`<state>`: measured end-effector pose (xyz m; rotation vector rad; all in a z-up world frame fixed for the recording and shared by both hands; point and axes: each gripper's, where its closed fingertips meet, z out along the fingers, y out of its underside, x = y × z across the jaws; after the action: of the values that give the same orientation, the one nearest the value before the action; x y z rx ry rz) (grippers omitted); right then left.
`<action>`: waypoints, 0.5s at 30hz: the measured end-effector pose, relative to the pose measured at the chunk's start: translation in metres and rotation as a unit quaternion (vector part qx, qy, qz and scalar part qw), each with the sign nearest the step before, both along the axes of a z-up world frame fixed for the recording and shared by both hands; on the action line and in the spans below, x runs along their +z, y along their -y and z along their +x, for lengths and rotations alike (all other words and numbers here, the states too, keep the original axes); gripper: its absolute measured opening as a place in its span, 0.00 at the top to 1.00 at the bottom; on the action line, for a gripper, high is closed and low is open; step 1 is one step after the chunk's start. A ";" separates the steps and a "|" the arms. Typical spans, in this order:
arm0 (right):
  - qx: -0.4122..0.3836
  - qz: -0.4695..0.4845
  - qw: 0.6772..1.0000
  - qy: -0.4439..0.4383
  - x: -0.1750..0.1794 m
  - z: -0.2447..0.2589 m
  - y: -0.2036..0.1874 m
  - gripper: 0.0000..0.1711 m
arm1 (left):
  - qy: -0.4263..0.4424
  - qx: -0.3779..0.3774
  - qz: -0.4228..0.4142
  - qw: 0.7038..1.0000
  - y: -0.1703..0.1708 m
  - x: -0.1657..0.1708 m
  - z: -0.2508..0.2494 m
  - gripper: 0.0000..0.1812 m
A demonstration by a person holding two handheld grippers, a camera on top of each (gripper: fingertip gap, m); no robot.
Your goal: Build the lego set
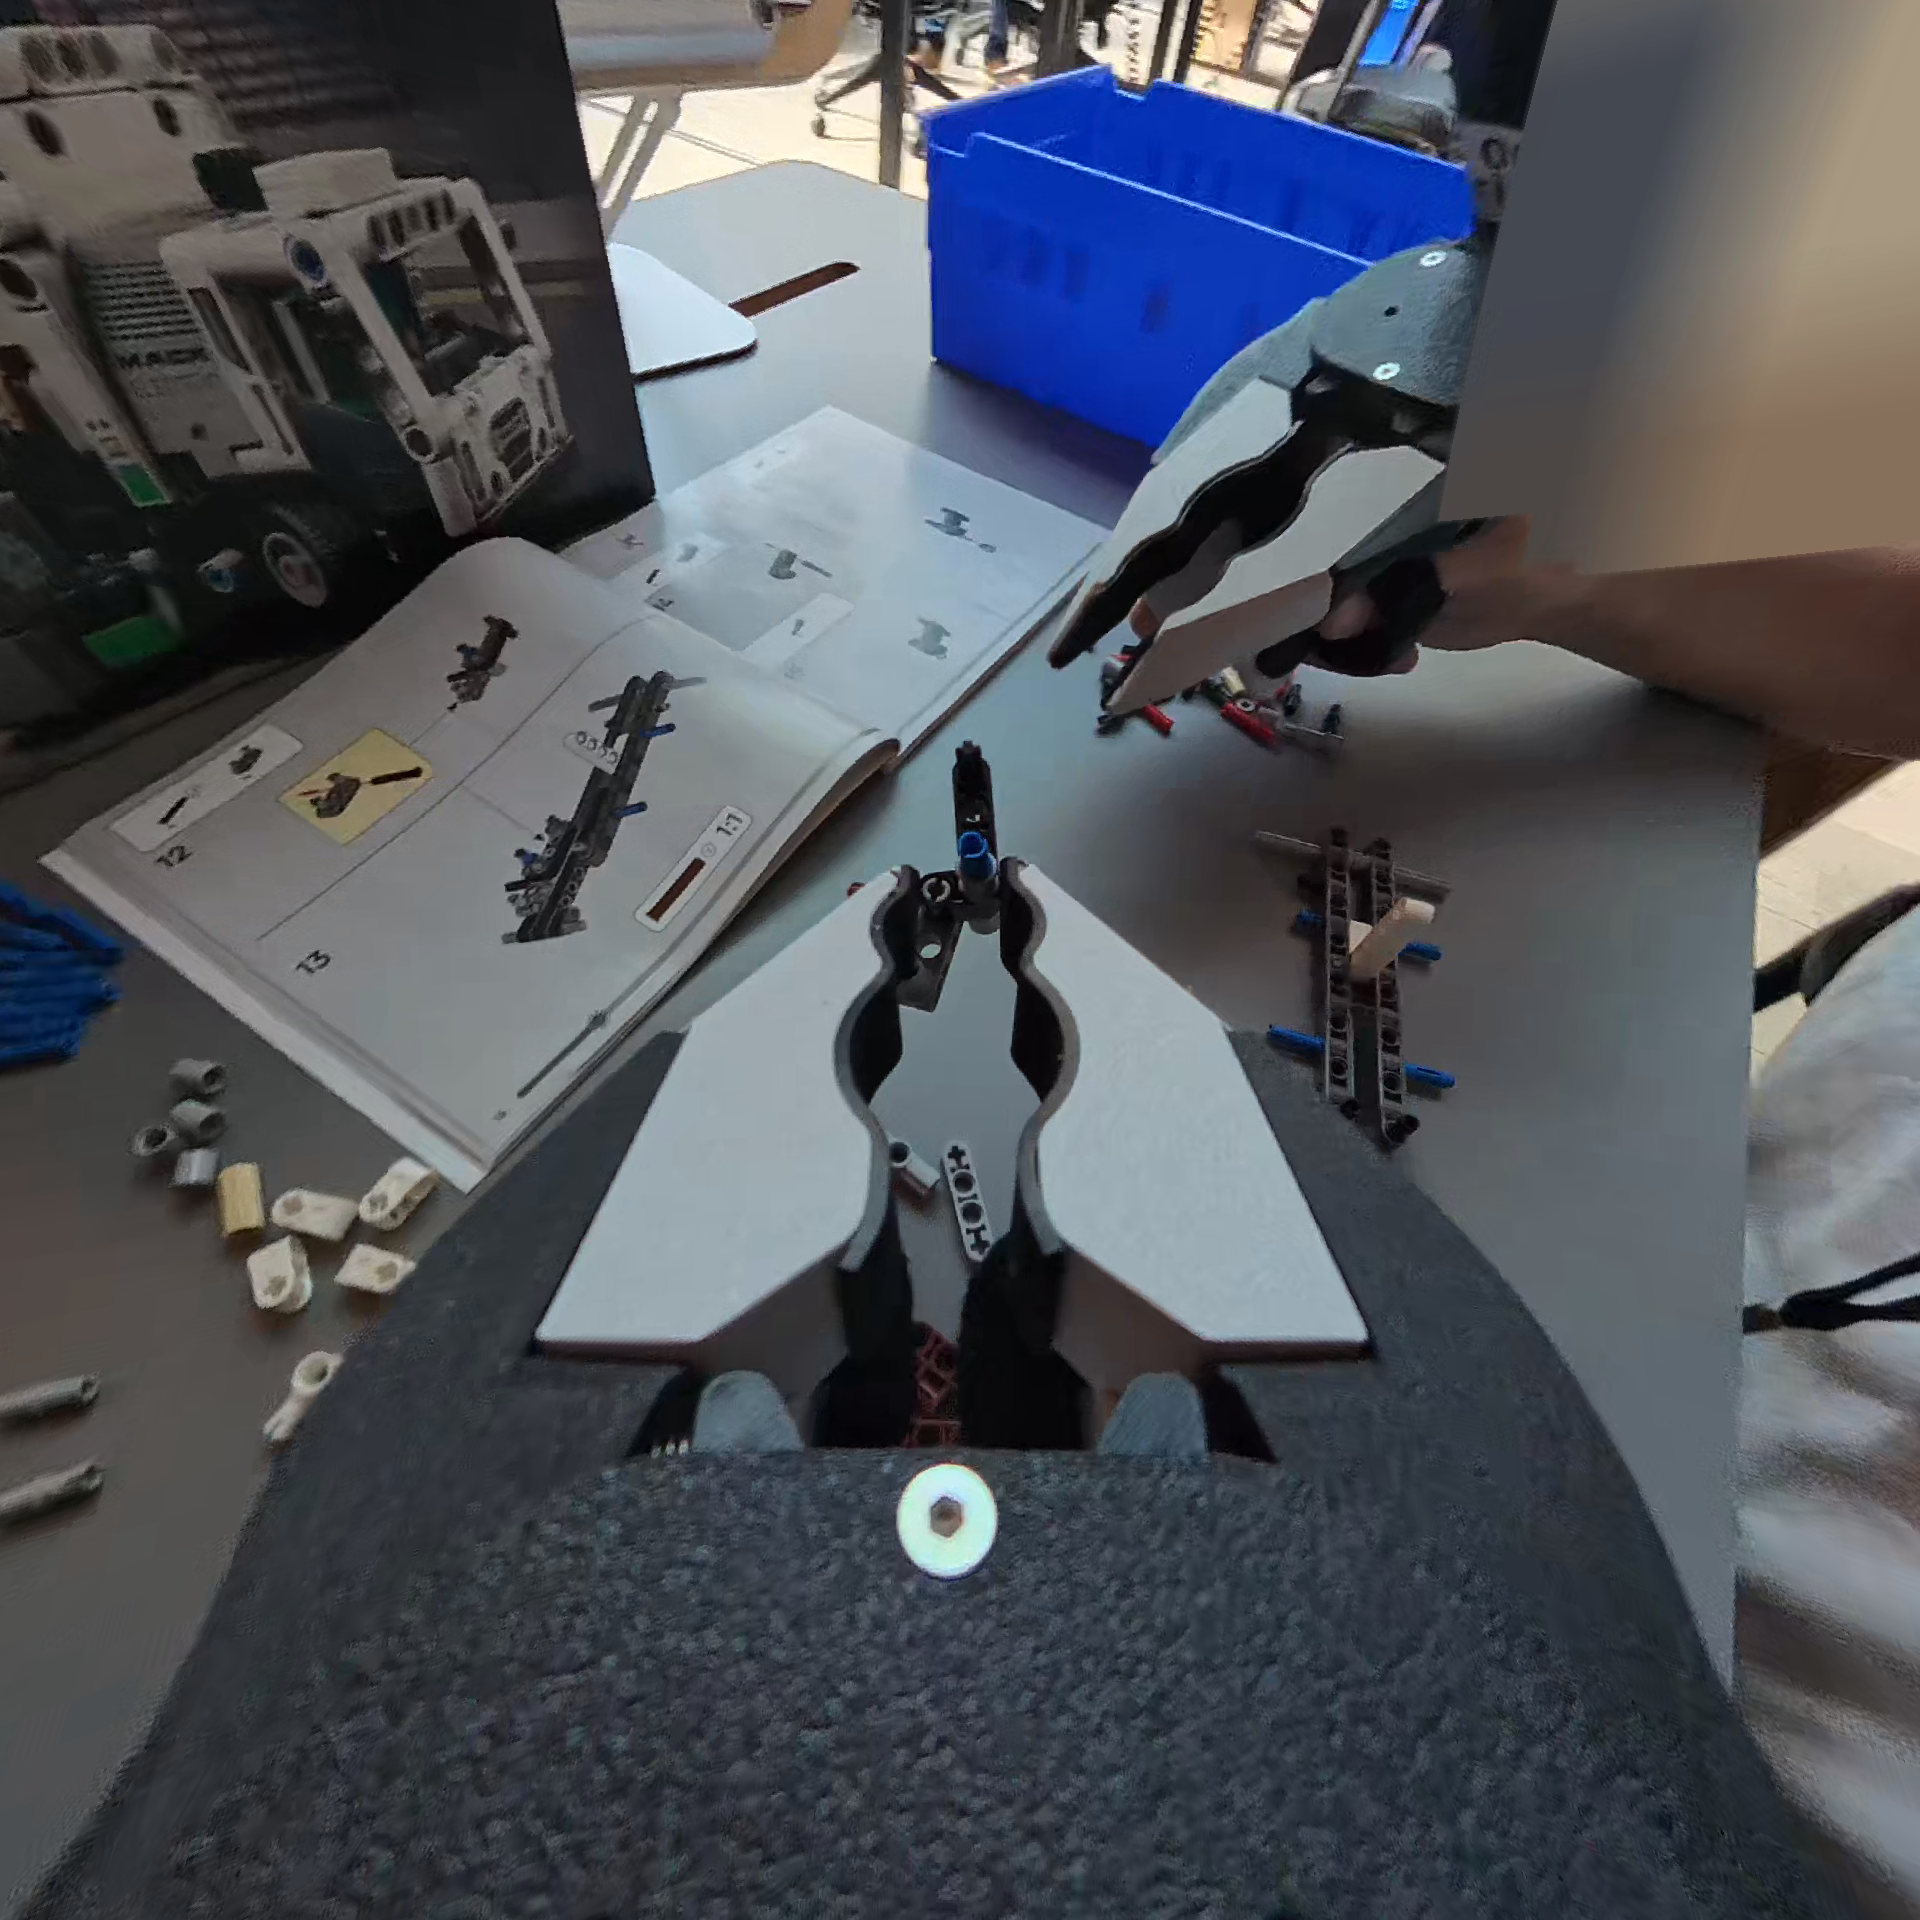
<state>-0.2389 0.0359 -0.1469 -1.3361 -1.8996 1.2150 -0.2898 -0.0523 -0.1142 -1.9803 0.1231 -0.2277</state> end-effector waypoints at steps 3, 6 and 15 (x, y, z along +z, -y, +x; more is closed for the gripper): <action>-0.007 -0.100 0.995 0.018 0.003 0.003 0.013 0.88 | -0.048 -0.010 -0.017 0.999 -0.010 -0.004 -0.014 0.93; -0.017 -0.083 0.996 0.014 0.003 -0.002 0.012 0.88 | -0.074 -0.034 -0.039 0.996 -0.015 -0.009 -0.023 0.93; -0.021 -0.076 0.997 0.009 -0.010 -0.022 0.002 0.85 | 0.005 0.040 -0.051 0.998 -0.014 -0.011 -0.064 0.93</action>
<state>-0.2610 0.0337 -0.1570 -1.4627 -1.8133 1.3520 -0.3542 -0.0381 -0.1249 -2.0808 0.0265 -0.1942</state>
